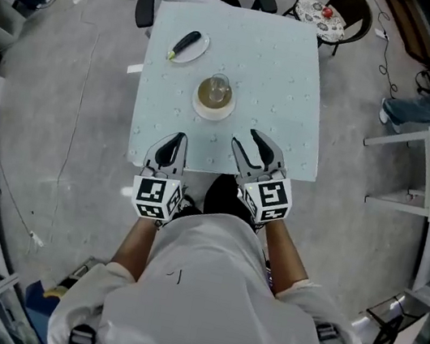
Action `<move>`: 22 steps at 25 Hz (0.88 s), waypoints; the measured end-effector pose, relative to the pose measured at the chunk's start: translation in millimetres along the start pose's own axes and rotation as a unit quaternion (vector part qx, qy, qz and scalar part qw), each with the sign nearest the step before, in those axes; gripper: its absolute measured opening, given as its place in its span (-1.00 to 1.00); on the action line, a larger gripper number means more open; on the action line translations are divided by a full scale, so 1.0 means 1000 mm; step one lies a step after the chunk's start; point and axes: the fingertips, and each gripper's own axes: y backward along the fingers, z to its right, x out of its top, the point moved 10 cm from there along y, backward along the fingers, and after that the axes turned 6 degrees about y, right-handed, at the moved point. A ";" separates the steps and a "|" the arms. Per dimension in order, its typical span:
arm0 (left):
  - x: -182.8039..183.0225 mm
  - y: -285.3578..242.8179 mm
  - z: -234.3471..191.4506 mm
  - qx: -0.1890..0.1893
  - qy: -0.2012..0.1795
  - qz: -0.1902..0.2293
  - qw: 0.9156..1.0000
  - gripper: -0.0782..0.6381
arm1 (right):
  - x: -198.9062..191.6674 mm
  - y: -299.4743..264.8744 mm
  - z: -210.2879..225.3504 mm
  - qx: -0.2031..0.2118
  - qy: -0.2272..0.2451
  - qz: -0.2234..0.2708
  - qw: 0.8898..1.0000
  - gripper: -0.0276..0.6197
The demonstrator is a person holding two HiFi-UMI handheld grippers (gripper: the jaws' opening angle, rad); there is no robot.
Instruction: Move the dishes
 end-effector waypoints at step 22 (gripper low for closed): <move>-0.019 -0.105 -0.015 0.162 0.068 -0.112 0.978 -0.73 | -0.041 -0.156 0.096 0.165 0.013 -0.077 0.983 -0.17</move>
